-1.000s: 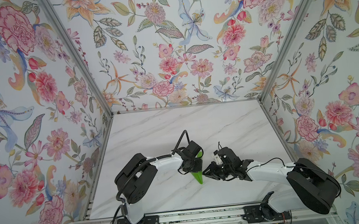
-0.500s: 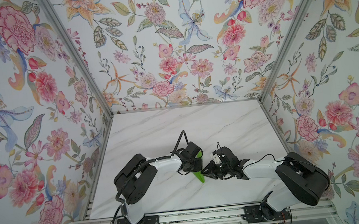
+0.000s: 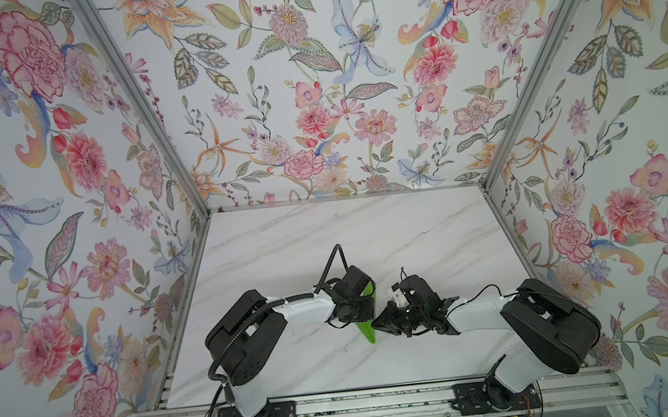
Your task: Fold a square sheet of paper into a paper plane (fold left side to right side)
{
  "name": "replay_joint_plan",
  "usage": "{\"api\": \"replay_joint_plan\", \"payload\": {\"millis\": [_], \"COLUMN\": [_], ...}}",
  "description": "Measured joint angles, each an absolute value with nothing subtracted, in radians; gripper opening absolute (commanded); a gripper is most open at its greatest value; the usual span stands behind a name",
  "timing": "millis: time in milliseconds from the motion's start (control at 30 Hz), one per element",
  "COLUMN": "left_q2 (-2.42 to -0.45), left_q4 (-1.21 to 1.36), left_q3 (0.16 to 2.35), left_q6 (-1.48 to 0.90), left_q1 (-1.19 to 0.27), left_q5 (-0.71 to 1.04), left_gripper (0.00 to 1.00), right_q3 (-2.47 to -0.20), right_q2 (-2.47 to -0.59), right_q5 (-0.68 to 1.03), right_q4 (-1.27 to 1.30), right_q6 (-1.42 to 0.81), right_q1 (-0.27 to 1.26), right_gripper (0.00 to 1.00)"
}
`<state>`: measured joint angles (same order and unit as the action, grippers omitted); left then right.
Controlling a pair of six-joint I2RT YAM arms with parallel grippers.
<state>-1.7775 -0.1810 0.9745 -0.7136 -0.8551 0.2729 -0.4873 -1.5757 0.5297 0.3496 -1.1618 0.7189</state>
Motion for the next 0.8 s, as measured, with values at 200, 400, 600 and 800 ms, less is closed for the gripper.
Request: {"api": "replay_joint_plan", "payload": {"millis": [200, 400, 600, 800], "left_q2": [-1.755, -1.729, -1.699, -1.693], "left_q4": [-0.182, -0.183, -0.175, -0.152], "left_q3": [0.935, 0.907, 0.87, 0.855], "left_q6": [-0.725, -0.725, -0.732, -0.743], "left_q1": [-0.855, -0.855, -0.852, -0.85], "left_q5": [0.254, 0.238, 0.228, 0.228], "left_gripper": [0.0, 0.0, 0.0, 0.0], "right_q3": [-0.489, -0.49, -0.49, -0.501], "right_q2": [-1.608, -1.616, -1.611, -1.611], "right_q5": [0.554, 0.566, 0.555, 0.545], "right_q4": [0.39, 0.412, 0.402, 0.383], "right_q6": [-1.173, -1.18, -1.189, -1.192], "right_q1": [0.73, 0.733, 0.733, 0.735], "right_gripper": [0.19, 0.24, 0.11, 0.0]}}
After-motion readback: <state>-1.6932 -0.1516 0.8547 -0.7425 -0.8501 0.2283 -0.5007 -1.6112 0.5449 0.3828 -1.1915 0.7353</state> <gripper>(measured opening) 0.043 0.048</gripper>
